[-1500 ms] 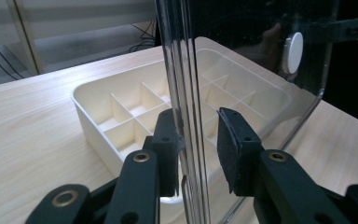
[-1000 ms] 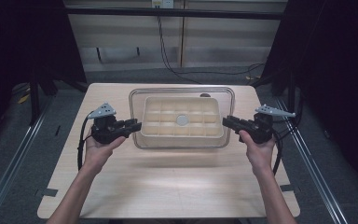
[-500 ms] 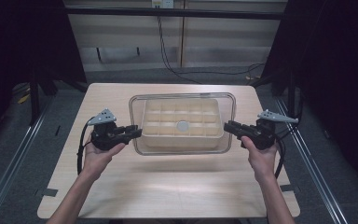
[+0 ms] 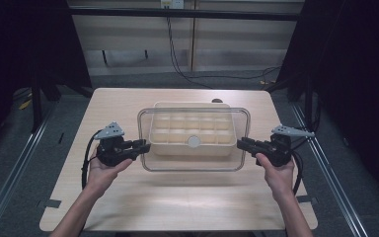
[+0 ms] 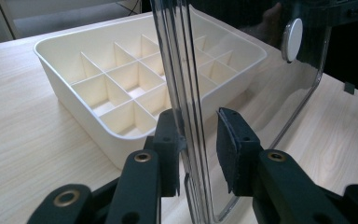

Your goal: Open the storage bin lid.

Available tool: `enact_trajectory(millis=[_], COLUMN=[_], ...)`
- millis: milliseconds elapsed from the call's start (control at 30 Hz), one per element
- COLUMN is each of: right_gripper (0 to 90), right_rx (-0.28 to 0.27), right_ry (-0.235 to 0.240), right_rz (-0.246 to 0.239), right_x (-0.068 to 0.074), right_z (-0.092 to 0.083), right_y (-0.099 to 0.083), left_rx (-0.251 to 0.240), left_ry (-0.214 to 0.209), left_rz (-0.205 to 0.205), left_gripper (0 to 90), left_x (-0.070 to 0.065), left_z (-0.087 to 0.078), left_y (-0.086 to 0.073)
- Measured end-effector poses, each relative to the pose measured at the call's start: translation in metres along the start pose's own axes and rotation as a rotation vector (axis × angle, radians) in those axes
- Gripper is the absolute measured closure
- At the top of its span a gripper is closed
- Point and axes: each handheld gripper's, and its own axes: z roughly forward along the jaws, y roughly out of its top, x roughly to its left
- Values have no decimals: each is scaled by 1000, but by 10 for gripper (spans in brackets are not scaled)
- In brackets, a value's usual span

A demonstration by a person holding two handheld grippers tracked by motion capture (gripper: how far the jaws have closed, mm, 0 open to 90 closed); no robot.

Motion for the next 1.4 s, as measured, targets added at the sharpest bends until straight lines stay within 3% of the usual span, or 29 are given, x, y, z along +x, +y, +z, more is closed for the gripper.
enact_trajectory(millis=[400, 533, 567, 933, 1400], right_gripper=[697, 700, 700, 708, 700], right_rx=[26, 28, 23, 47, 123], right_ry=[26, 47, 65, 62, 63], right_rz=[11, 30, 56, 42, 56], right_x=[8, 9, 9, 17, 24], right_z=[-2, -6, -9, -21, -16], right_y=[-9, -13, -16, -26, -47], left_rx=[10, 14, 22, 69, 109], left_ry=[-5, -6, -13, -37, -38], left_rz=[-10, -12, -8, -28, -39], left_gripper=[708, 707, 706, 704, 706], left_x=[-6, -11, -12, -20, -28], left_z=[-11, -13, -13, -13, -21], left_y=[-8, -12, -14, -28, -47])
